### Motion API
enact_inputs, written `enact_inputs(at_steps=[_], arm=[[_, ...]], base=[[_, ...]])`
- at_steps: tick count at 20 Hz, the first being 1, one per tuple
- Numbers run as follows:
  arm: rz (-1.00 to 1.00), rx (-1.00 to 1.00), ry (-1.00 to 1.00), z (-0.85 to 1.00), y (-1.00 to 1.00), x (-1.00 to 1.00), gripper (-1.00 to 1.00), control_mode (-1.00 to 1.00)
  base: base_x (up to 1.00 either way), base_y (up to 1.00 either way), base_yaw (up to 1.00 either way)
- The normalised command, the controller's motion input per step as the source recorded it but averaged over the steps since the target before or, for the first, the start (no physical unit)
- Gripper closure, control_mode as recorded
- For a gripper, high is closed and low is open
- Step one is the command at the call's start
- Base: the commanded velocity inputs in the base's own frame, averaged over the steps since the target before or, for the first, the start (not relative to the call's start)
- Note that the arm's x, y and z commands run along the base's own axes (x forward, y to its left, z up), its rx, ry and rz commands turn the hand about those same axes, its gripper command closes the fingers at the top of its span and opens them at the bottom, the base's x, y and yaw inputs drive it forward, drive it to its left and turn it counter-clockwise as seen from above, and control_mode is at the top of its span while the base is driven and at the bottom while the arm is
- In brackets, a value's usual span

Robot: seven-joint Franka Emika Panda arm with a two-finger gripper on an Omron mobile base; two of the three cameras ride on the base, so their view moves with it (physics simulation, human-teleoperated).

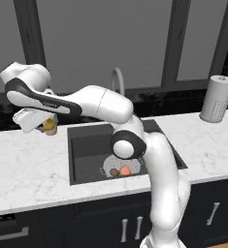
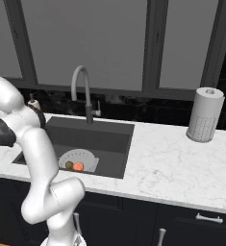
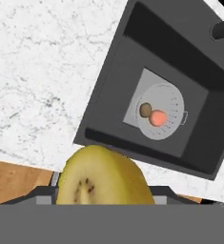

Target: Put the colander in the sink, put the kiwi, peach, kiwi in the colander, and turn on the sink faucet and pour water over the colander.

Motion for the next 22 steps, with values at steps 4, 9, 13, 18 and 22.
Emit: enact_inputs(at_steps=[4,9,13,18,22], arm=[[0.00,0.20,-0.16,0.29,-1.00,-0.67,1.00,-1.00],[0.00,0.23,-0.07,-0.05,-1.00,-0.56,1.00,-1.00],[-0.06,0.19,0.00,-0.44,-1.00,-0.01,1.00,-1.00],[-0.09,0.09,0.00,-0.67,-0.55,0.30,1.00,-1.00],[-0.05,0.04,0.01,-0.54,-0.23,0.35,1.00,-1.00]], base=[[0.00,0.00,0.00],[0.00,0.00,0.00],[0.00,0.00,0.00],[0.00,0.00,0.00],[0.00,0.00,0.00]])
